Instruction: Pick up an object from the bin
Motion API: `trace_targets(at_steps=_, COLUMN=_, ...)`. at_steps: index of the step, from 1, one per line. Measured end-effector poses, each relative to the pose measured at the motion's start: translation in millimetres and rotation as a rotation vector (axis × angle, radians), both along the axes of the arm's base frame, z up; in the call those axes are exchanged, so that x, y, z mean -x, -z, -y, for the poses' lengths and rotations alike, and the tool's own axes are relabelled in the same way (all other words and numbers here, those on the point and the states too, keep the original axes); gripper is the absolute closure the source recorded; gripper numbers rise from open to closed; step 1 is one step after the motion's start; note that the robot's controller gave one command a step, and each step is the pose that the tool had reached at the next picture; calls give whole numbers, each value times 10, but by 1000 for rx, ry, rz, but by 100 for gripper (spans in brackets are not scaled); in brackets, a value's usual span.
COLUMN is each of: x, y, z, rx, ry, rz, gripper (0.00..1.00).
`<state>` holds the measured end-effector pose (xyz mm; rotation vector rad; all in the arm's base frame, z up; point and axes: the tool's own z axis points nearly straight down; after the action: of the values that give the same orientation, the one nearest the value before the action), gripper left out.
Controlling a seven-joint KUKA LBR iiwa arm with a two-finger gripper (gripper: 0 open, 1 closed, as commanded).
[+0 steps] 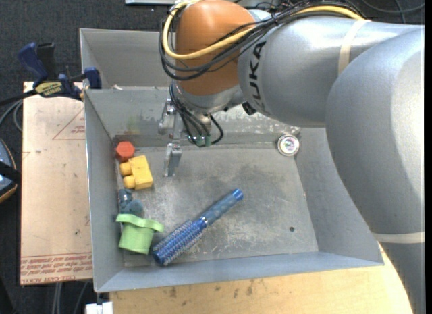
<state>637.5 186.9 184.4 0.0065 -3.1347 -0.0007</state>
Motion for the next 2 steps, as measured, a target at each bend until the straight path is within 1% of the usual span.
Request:
trace_targets(at_steps=1, x=-205, y=970, z=-482, rx=0, ry=-376, rz=18, gripper=0)
trace_targets(at_steps=2, x=144, y=832, z=-615, rx=5, ry=-761, rz=8, gripper=0)
